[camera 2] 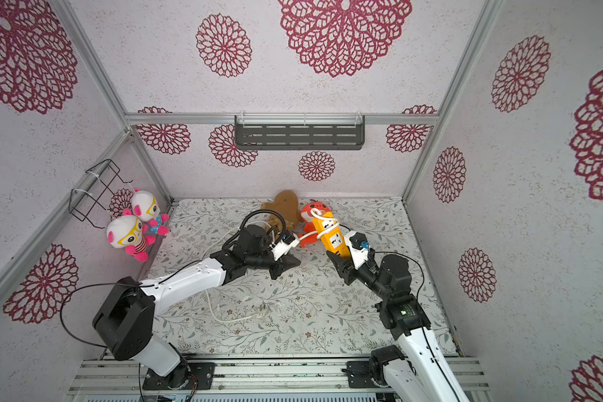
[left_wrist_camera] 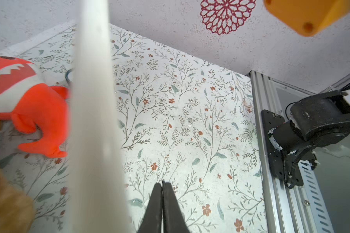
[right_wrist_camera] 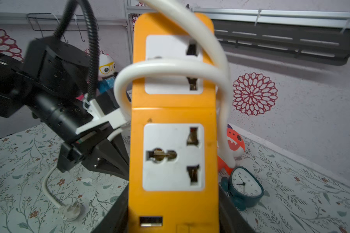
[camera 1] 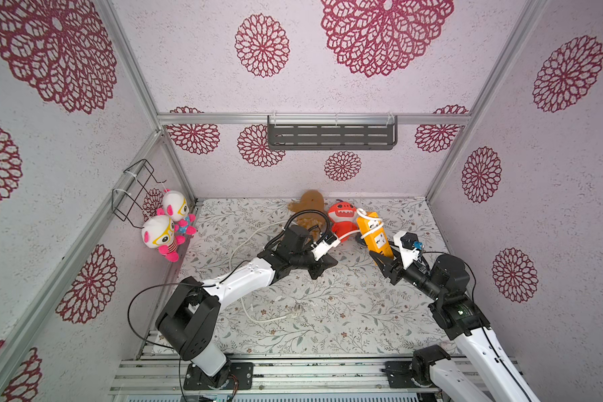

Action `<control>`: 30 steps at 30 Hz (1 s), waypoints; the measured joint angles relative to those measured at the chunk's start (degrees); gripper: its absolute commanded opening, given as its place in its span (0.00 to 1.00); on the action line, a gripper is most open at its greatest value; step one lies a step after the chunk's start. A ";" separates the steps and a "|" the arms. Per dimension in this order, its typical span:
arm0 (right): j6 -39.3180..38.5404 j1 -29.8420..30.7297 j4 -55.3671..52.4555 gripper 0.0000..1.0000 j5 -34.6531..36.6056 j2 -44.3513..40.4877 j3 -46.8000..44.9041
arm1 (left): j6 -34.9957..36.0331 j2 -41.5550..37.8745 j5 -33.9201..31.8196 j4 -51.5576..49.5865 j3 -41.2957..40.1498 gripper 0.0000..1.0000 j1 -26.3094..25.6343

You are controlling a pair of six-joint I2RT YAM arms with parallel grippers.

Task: Wrap the cord around the power strip
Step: Wrap the power cord around the power strip.

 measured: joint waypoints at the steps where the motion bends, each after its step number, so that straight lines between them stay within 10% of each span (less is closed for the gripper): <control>1: -0.04 -0.22 -0.72 0.15 0.76 0.15 0.35 | 0.50 -0.85 -1.31 -0.76 0.00 0.00 -0.02; 30: -11.04 3.96 -22.86 0.09 9.84 20.39 14.01 | 19.98 -4.15 -5.20 -39.91 30.80 0.01 -8.66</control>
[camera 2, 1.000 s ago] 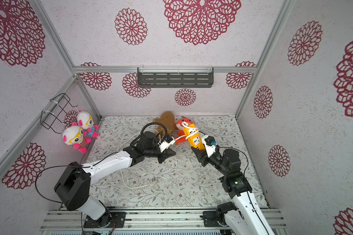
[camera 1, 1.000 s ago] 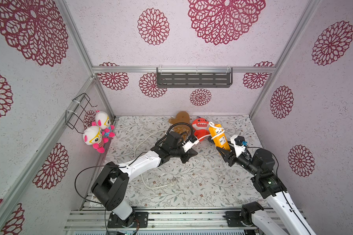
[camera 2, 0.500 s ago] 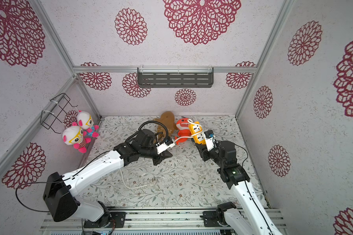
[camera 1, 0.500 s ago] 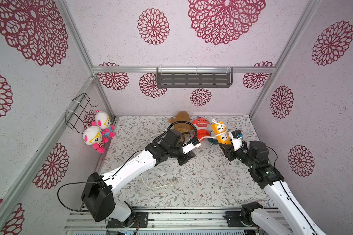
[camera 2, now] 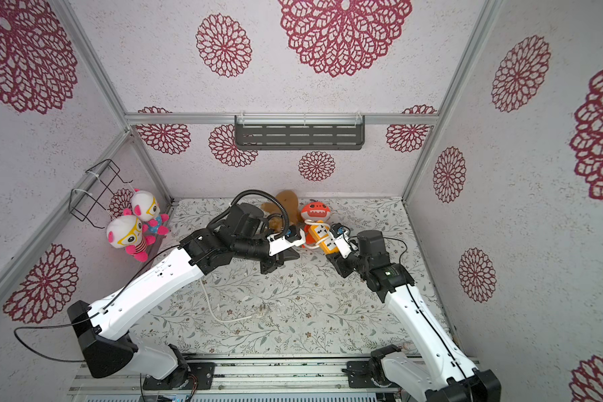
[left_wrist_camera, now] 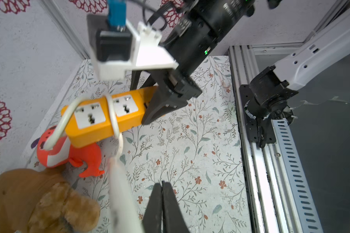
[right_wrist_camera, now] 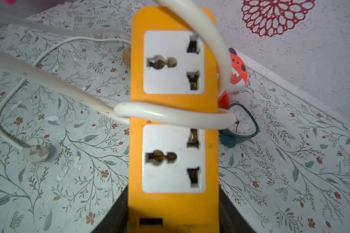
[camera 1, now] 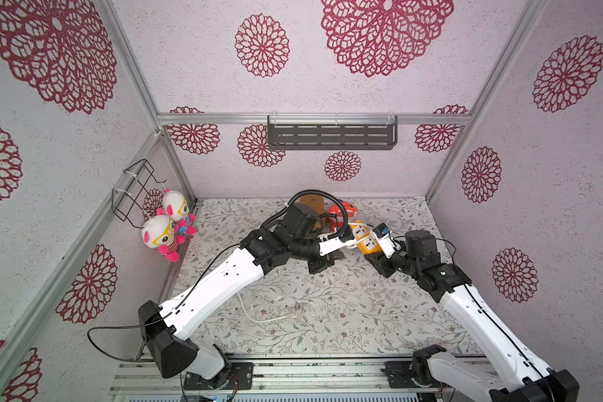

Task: Wrap the cord around the power strip
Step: Wrap the power cord around the power strip.

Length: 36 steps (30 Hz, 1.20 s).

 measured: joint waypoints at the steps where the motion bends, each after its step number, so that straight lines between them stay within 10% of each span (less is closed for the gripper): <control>1: -0.46 0.50 -0.55 0.09 -0.07 0.31 0.09 | 0.70 0.72 0.13 -1.01 1.22 0.01 -0.59; 20: -14.03 9.81 -0.04 0.06 -10.93 -7.04 -9.29 | 10.05 12.72 2.97 -17.18 19.12 0.04 4.00; 36: -12.90 15.98 11.02 0.06 -8.96 -17.38 -16.20 | 6.60 25.24 18.97 -19.80 25.66 0.32 9.94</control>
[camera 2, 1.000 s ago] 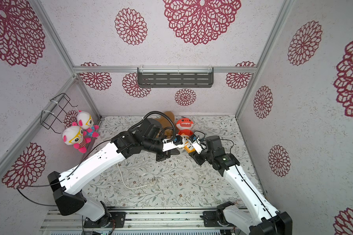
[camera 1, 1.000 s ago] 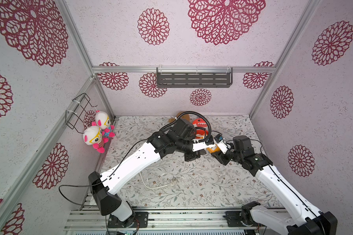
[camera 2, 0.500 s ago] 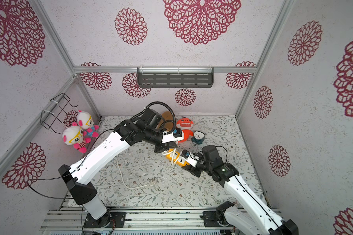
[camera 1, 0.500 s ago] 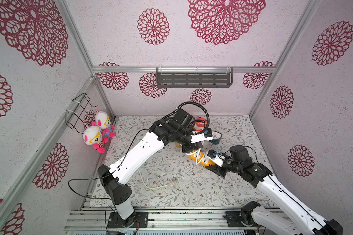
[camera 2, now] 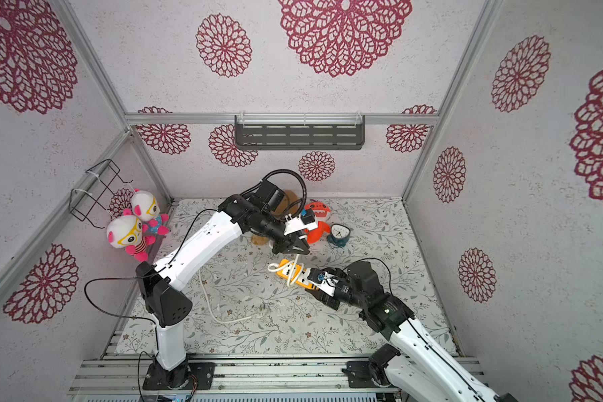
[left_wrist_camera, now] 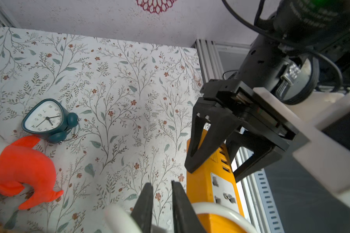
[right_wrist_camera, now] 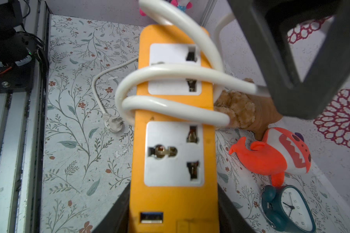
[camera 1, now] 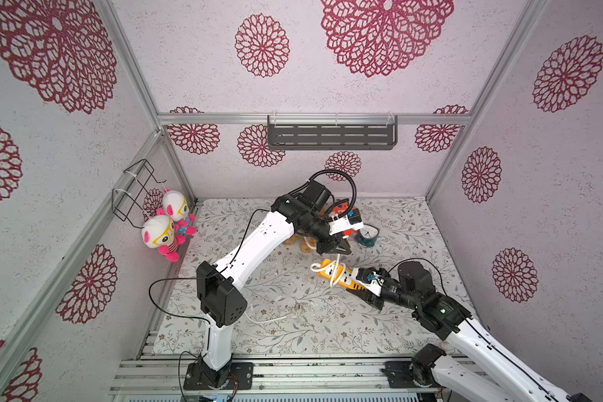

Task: Wrap the cord around the power strip
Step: Wrap the power cord around the power strip.

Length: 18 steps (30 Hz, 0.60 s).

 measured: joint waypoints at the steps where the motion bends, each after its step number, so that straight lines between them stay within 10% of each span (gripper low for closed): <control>1: 0.07 0.20 0.57 0.06 -0.11 -0.81 -0.17 | -0.74 -0.46 0.90 1.55 -1.38 0.35 0.76; 18: 5.09 1.25 13.60 0.04 -3.78 -6.82 -2.67 | -11.65 -6.32 8.48 23.96 -20.35 0.46 8.04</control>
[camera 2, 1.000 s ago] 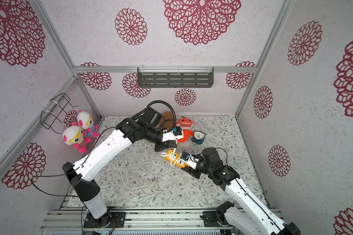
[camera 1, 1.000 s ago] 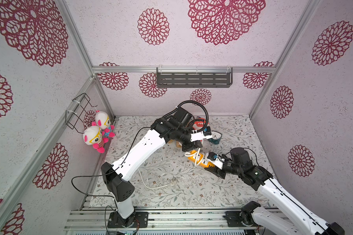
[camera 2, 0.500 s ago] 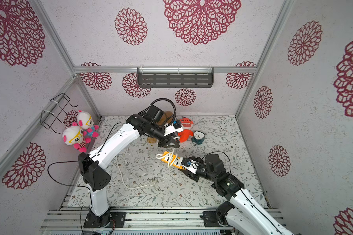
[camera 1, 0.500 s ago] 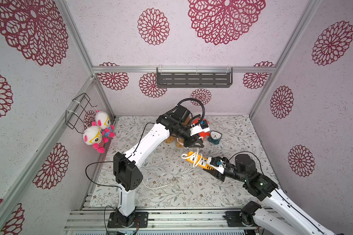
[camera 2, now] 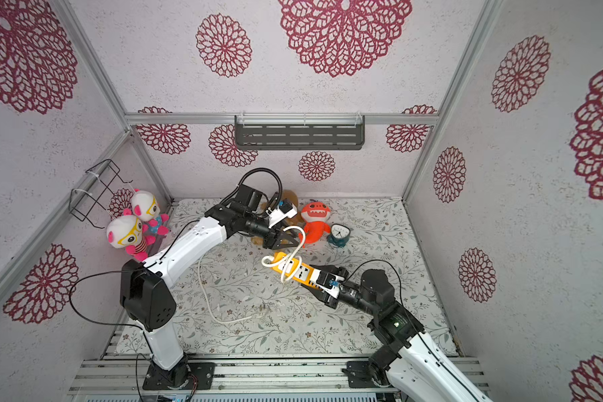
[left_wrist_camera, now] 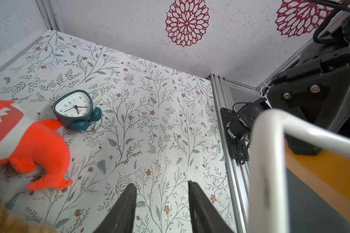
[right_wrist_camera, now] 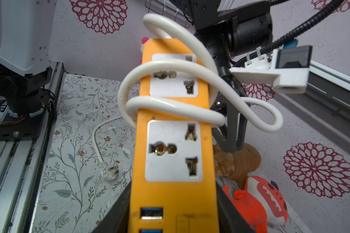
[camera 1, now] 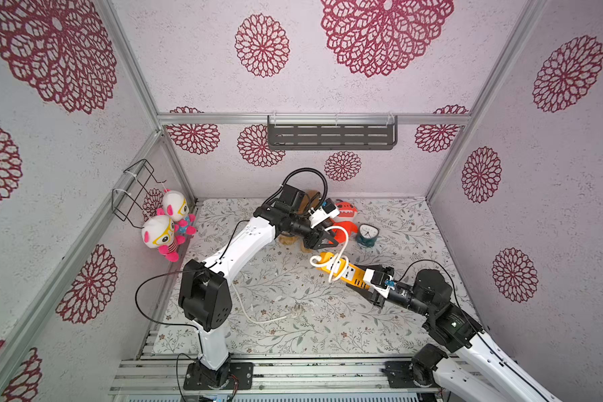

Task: Wrap the cord around the power strip
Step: Wrap the power cord around the power strip.

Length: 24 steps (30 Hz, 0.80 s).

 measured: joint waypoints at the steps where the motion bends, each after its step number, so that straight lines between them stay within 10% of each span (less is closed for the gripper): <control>1: 0.68 -0.07 1.03 0.04 -0.31 0.00 -0.39 | -0.42 0.02 0.33 0.72 -0.28 0.45 0.04; 24: 9.90 -0.74 28.33 0.05 17.86 1.07 -8.48 | -26.23 0.02 4.92 42.58 -26.14 0.45 -3.43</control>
